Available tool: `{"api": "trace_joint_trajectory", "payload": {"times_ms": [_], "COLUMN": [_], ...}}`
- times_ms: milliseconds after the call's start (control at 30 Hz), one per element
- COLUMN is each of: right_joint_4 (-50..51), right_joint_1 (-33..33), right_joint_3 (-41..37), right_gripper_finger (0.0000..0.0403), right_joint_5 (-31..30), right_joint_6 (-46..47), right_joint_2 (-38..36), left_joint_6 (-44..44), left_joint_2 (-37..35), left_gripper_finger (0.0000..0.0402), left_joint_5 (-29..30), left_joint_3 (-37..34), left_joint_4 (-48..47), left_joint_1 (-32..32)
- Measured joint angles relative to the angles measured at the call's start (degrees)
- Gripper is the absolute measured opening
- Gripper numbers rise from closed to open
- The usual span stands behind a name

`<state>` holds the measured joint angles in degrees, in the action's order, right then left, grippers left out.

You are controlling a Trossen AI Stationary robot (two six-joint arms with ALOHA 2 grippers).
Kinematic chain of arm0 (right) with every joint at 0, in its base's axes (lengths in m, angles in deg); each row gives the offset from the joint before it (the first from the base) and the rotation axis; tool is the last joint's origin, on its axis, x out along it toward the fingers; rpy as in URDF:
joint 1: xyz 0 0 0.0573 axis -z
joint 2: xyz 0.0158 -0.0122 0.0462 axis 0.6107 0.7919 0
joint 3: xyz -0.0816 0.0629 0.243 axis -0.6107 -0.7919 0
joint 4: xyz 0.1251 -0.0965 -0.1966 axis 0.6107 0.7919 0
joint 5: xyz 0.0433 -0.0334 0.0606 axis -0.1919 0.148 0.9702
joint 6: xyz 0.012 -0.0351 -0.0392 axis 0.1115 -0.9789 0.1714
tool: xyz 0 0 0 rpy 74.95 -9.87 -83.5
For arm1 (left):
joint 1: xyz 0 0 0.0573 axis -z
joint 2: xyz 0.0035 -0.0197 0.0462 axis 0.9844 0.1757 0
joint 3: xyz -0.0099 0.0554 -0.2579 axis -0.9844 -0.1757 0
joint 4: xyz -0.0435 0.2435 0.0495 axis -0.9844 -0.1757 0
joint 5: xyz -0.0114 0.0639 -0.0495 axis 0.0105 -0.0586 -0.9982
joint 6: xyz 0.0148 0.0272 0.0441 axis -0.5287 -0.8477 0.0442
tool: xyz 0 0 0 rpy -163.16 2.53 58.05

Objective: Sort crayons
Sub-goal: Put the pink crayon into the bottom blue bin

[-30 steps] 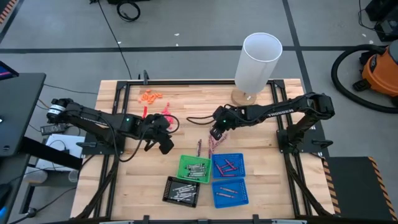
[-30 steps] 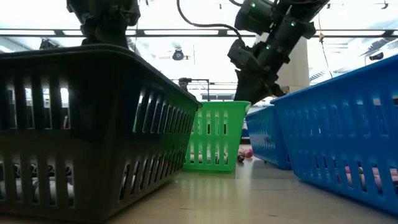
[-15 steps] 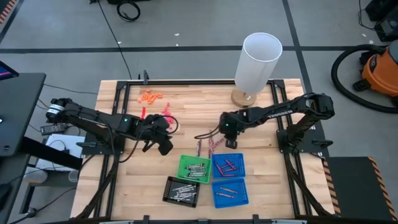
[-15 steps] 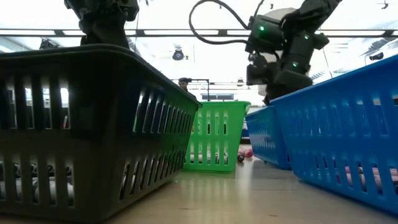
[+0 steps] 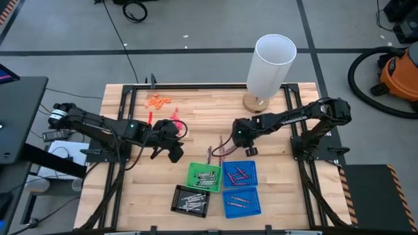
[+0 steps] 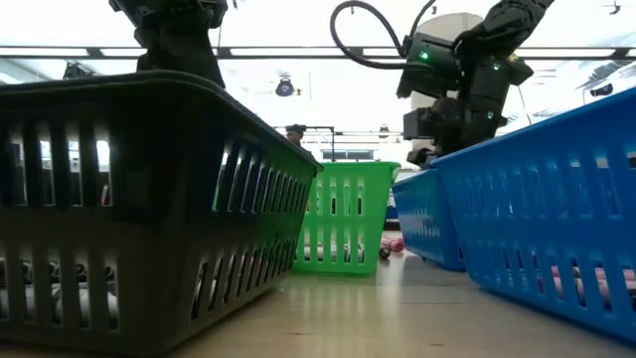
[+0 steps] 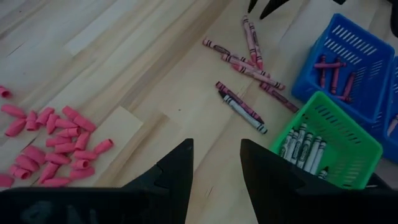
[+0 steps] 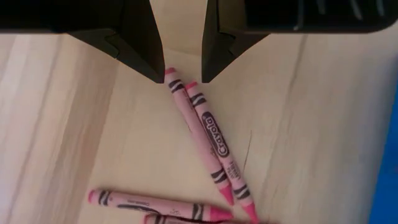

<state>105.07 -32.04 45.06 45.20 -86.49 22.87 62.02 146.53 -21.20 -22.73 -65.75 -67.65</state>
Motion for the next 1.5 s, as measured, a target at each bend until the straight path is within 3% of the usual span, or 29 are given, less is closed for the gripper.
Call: {"api": "trace_joint_trajectory", "payload": {"times_ms": [300, 800, 1267, 1500], "right_joint_4": [-0.99, -3.32, -2.4, -2.24], "right_joint_1": [3.6, 4.06, 4.67, 4.6], "right_joint_3": [-0.02, 0.2, 0.15, 0.17], "right_gripper_finger": [0.0114, 0.0112, 0.0031, 0.0035], "right_joint_5": [2.61, 5.64, 5.92, 5.64], "right_joint_6": [-8.95, -10.04, -8.74, -7.11], "right_joint_2": [1.51, 5.38, 5.35, 5.18], "left_joint_6": [1.23, 3.58, 3.53, 1.25], "left_joint_2": [0.09, 0.11, 0.11, 0.11], "left_gripper_finger": [0.0142, 0.0142, 0.0142, 0.0142], "left_joint_5": [0.13, 0.17, 0.17, 0.31], "left_joint_3": [-0.02, -0.04, -0.04, -0.04], "left_joint_4": [0.68, 0.71, 0.71, 0.69], "left_joint_1": [-0.15, -0.15, -0.15, -0.15]}}
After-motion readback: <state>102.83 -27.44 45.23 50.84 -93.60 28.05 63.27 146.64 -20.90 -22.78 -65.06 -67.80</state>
